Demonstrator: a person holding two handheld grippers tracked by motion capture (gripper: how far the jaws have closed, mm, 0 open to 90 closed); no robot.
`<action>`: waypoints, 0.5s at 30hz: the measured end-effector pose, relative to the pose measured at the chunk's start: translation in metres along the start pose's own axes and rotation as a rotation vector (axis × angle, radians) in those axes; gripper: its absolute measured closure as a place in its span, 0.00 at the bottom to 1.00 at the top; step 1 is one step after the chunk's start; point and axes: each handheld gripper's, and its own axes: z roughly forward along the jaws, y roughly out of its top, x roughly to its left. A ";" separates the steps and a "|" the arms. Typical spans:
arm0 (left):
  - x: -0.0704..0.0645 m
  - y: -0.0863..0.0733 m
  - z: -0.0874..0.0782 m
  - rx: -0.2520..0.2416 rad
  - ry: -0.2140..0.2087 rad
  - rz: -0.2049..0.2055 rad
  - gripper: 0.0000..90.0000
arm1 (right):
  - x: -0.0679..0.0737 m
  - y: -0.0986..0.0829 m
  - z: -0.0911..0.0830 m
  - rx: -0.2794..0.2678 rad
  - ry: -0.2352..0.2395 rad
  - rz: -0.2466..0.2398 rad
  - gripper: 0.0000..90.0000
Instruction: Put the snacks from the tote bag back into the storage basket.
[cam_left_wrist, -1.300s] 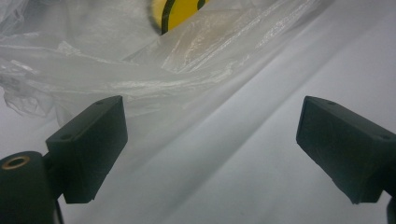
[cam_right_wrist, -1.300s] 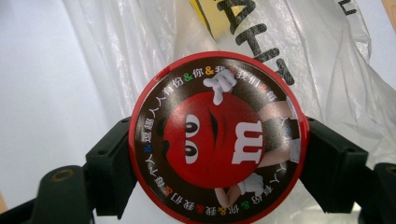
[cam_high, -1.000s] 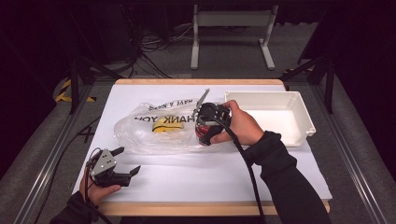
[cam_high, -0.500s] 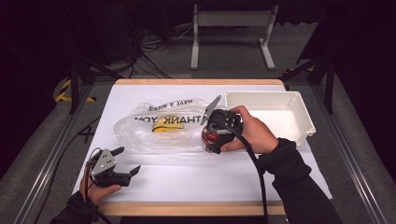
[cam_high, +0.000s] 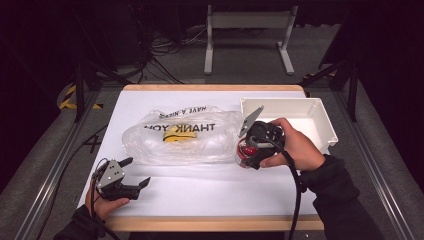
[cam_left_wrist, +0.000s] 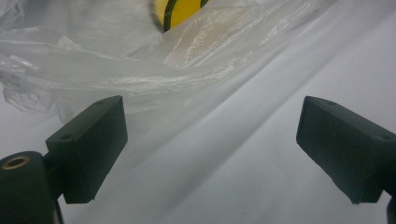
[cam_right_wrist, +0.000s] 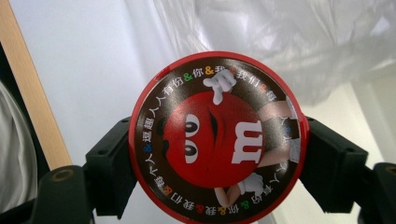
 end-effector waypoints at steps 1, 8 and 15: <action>0.000 0.000 0.000 0.000 0.000 0.000 0.11 | 0.000 0.000 0.000 0.000 0.000 0.000 0.25; 0.000 0.000 0.000 0.002 0.003 0.003 0.11 | -0.008 -0.025 -0.007 0.024 -0.003 0.038 0.25; 0.001 0.000 0.000 0.005 -0.001 -0.004 0.11 | -0.023 -0.048 -0.016 0.050 -0.050 0.094 0.25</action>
